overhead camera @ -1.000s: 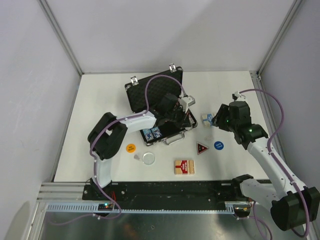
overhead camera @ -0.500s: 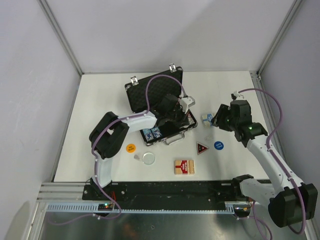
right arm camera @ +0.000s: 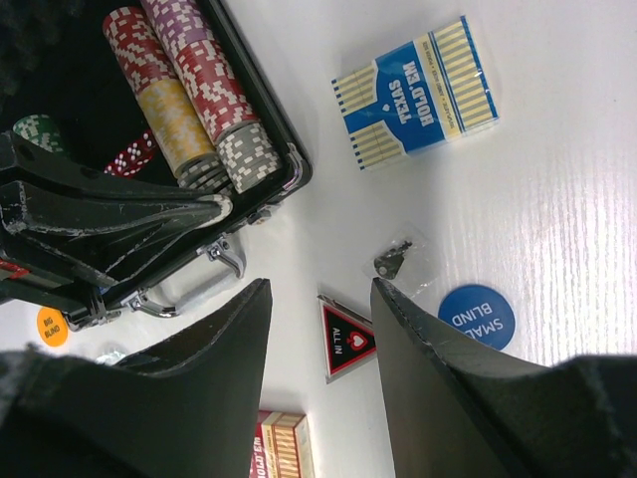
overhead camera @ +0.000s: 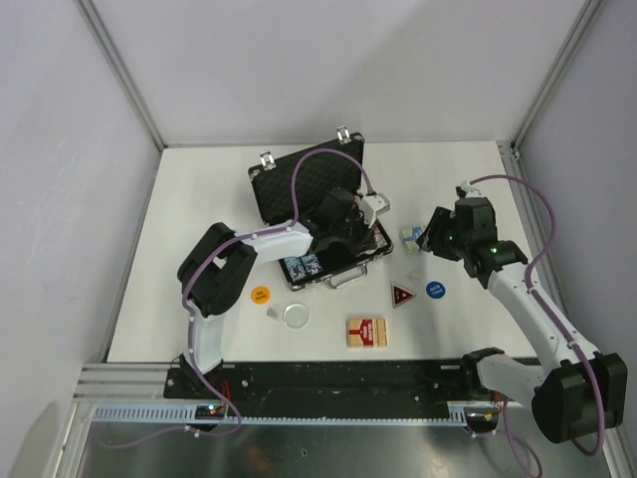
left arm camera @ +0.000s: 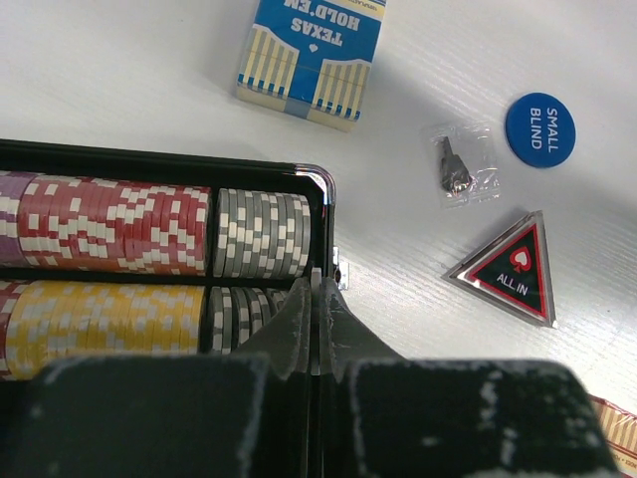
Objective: Pack up texas hold em set
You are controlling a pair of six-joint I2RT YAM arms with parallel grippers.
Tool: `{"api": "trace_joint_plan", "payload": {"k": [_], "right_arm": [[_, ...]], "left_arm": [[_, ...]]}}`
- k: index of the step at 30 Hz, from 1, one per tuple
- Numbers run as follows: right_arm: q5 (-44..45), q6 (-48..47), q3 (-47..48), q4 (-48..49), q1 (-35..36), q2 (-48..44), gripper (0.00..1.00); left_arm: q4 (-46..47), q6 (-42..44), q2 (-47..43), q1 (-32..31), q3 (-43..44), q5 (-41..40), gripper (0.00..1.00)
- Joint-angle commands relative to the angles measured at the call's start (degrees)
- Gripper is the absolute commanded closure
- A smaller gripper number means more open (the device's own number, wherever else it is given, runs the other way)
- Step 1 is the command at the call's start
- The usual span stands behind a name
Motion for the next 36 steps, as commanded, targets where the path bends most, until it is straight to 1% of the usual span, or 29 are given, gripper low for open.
{"api": "trace_joint_plan", "payload": {"k": [1, 11, 18, 25, 27, 33, 36], "right_arm": [[-1.3, 0.0, 1.0, 2.6, -0.2, 0.9, 0.49], [-2.2, 0.9, 1.0, 4.5, -0.3, 3.1, 0.49], [-2.7, 1.2, 1.1, 5.4, -0.3, 4.0, 0.49], [-2.9, 1.2, 1.1, 5.8, -0.2, 4.8, 0.49], [-2.9, 1.2, 1.1, 5.8, -0.2, 4.9, 0.49], [-3.0, 1.0, 1.0, 5.8, -0.2, 5.3, 0.49], [-3.1, 1.0, 1.0, 5.8, -0.2, 5.5, 0.49]], "left_arm": [[1.2, 2.8, -2.8, 1.8, -0.6, -2.0, 1.00], [1.2, 5.8, -4.6, 2.6, -2.4, 2.4, 1.00], [1.2, 6.7, -3.5, 2.7, -2.2, -0.4, 1.00], [1.2, 5.4, -2.4, 2.4, -0.8, -0.1, 1.00], [1.3, 5.0, -1.8, 2.0, -0.5, -1.0, 0.97], [1.3, 4.8, -0.8, 0.5, 0.0, -3.2, 0.85], [1.2, 3.3, -0.7, 0.0, 0.3, -6.7, 0.79]]}}
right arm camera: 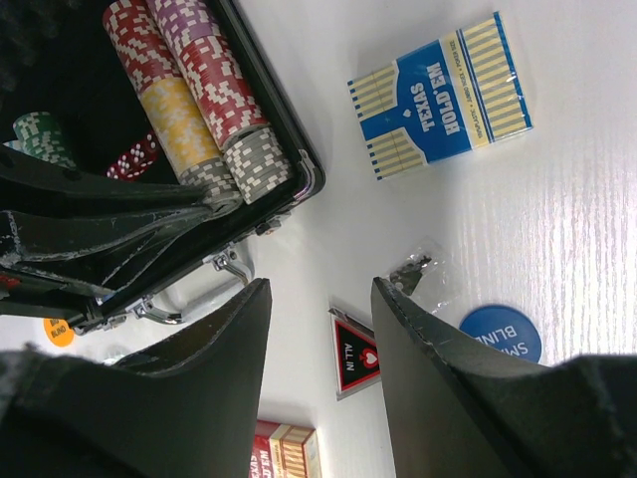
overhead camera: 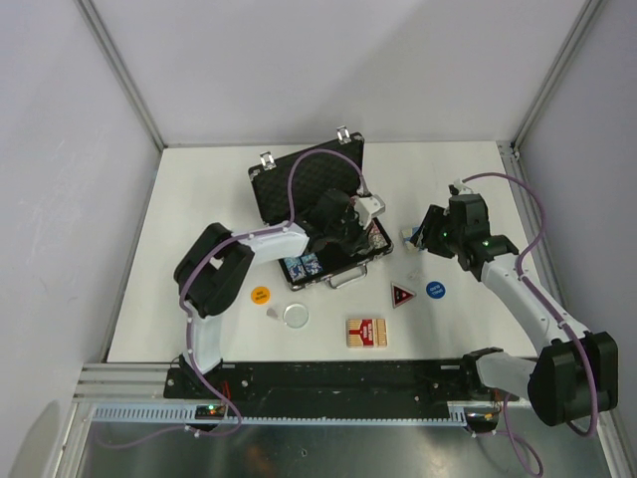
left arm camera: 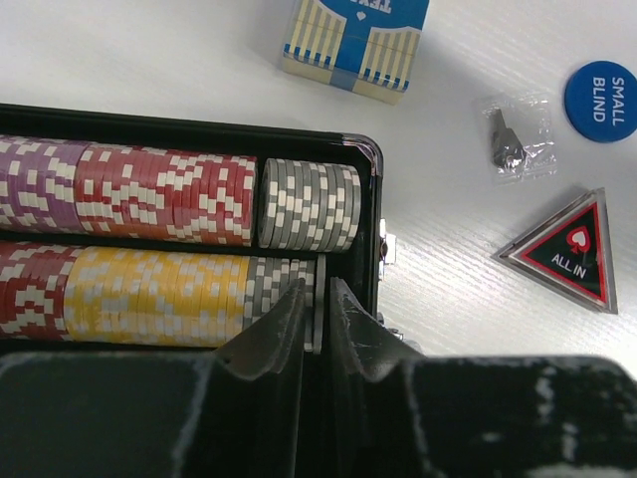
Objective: Pack up texas hold em set
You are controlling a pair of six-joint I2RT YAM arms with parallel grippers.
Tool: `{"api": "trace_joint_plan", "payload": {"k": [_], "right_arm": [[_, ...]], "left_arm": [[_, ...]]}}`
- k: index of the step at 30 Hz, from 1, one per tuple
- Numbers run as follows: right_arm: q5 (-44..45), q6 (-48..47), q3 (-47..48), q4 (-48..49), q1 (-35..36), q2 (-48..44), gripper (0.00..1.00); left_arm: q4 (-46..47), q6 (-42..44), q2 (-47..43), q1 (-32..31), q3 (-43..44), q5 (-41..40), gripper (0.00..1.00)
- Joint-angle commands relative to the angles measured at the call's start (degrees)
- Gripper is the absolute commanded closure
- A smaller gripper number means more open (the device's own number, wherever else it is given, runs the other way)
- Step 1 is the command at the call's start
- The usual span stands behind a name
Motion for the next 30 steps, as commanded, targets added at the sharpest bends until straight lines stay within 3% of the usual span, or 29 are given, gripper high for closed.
{"api": "trace_joint_plan", "payload": {"k": [1, 4, 6, 16, 23, 30], "right_arm": [[-0.7, 0.3, 1.0, 1.8, -0.2, 0.2, 0.49], [-0.8, 0.3, 1.0, 2.0, -0.2, 0.1, 0.49], [-0.9, 0.3, 1.0, 2.2, -0.2, 0.0, 0.49], [-2.0, 0.1, 1.0, 2.5, -0.2, 0.3, 0.46], [1.6, -1.5, 1.0, 0.0, 1.7, 0.4, 0.33], [8.0, -2.1, 1.1, -2.3, 7.9, 0.5, 0.26]], "left_arm": [[1.1, -1.8, 0.4, -0.9, 2.6, -6.3, 0.76], [1.1, -2.8, 0.0, -0.9, 2.7, -8.7, 0.65], [1.1, -3.3, -0.6, -0.9, 2.7, -9.1, 0.63], [-0.4, -6.9, -4.3, -0.9, 5.0, -8.7, 0.70], [-6.3, -8.2, -9.1, -0.5, 7.5, -11.6, 0.71], [-6.8, -8.4, -18.5, -0.1, 4.4, -18.2, 0.49]]}}
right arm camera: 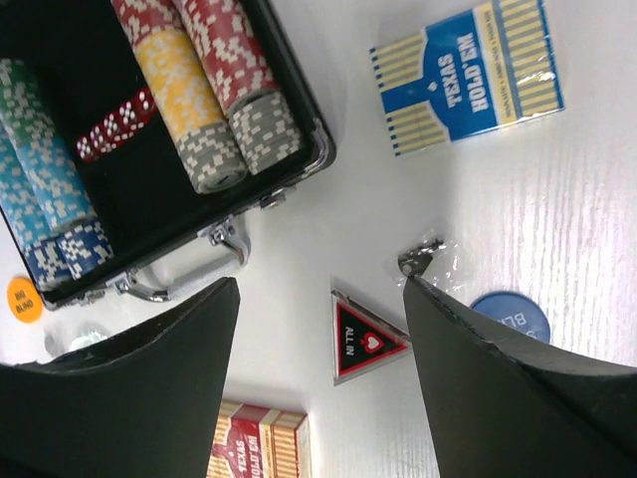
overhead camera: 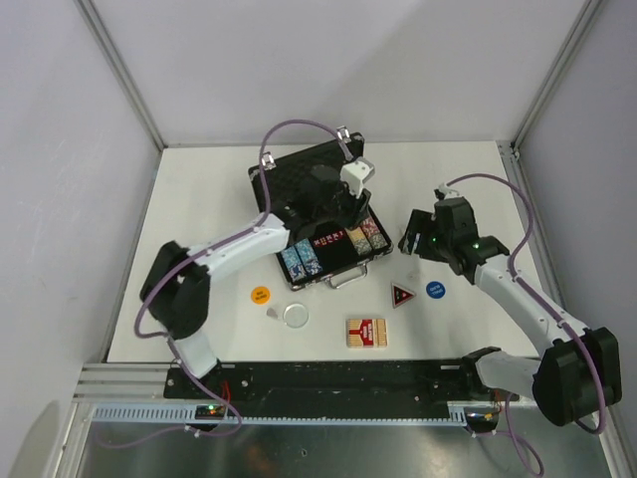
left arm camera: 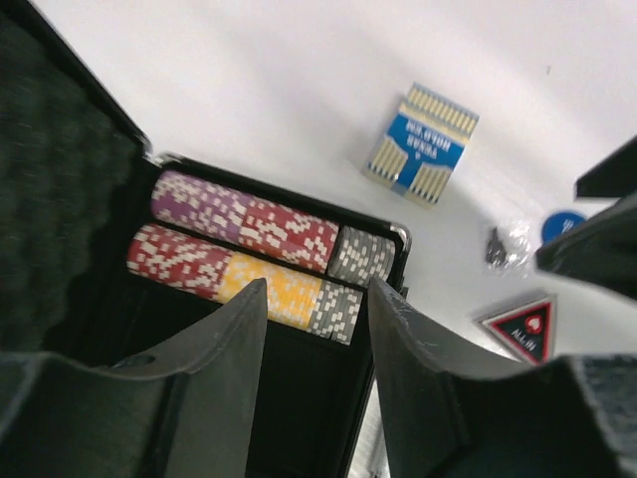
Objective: Pack up texas hold em set
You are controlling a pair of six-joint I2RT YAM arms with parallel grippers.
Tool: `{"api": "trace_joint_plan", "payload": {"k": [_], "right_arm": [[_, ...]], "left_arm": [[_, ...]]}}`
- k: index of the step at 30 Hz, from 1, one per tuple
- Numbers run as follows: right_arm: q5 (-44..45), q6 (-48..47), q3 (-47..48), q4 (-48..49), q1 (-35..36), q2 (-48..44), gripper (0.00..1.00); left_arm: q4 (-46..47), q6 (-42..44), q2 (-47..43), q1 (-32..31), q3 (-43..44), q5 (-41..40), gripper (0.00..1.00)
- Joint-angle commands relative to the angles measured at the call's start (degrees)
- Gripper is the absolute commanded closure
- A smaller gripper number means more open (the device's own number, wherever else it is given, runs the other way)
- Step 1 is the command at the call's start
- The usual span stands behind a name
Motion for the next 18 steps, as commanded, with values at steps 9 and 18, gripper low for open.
{"api": "trace_joint_plan", "payload": {"k": [9, 18], "right_arm": [[12.9, 0.8, 1.0, -2.4, 13.9, 1.4, 0.09], [16.9, 4.1, 1.0, -4.1, 19.1, 3.0, 0.05]], "left_arm": [[0.7, -3.0, -17.8, 0.6, -4.9, -14.9, 0.10], [2.7, -11.1, -28.4, 5.6, -13.4, -16.8, 0.00]]}}
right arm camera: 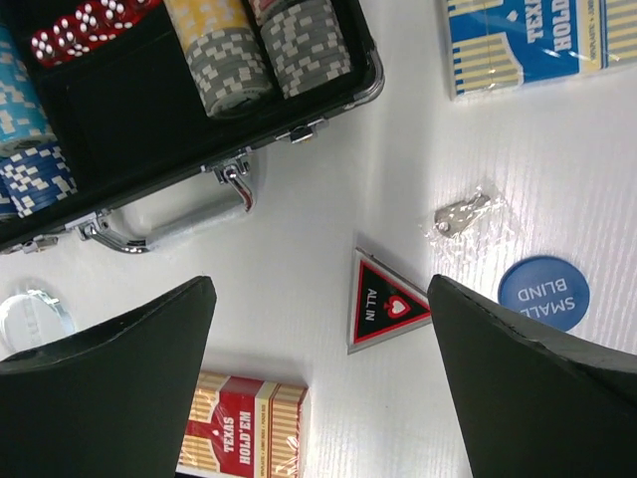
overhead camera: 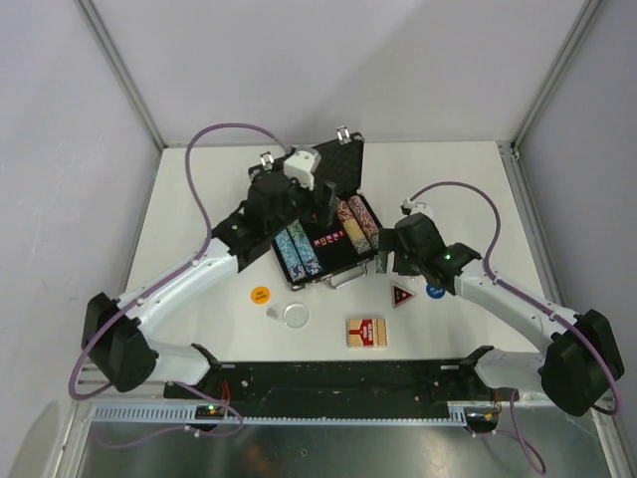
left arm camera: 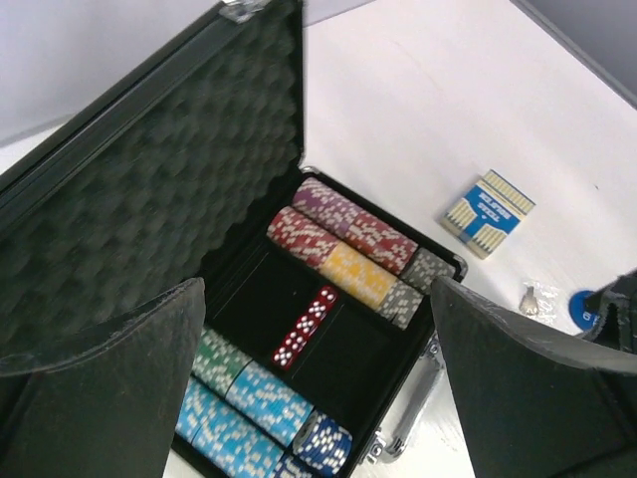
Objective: Pack up texas hold em set
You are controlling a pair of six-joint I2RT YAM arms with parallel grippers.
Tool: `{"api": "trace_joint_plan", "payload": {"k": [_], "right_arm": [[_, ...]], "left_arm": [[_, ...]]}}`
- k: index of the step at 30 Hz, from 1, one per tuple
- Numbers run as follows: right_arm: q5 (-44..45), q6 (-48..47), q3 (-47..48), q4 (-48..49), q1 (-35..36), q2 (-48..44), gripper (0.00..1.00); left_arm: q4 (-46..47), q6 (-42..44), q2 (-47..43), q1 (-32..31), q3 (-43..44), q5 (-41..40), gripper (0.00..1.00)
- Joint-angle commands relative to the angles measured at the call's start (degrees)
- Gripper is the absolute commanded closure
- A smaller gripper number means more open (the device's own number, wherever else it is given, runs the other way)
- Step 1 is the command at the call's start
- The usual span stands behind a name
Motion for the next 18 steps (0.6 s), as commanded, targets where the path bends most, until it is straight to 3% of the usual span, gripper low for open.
{"api": "trace_joint_plan", "payload": {"k": [1, 5, 10, 18], "right_arm": [[4.0, 2.3, 1.0, -1.1, 2.6, 0.9, 0.05], [6.0, 1.9, 1.0, -1.2, 7.1, 2.1, 0.05], [8.5, 6.3, 1.1, -3.1, 10.6, 3.2, 0.04], [7.5, 18.6, 1.0, -9.3, 3.3, 0.1, 0.15]], "left_arm": [[2.4, -8.4, -5.9, 5.4, -3.8, -0.4, 0.00], [2.4, -12.0, -9.9, 9.8, -7.6, 5.1, 0.00], [2.2, -4.2, -14.5, 10.5, -12.3, 15.6, 0.00], [-1.4, 5.0, -16.0, 7.5, -17.2, 37.1, 0.00]]}}
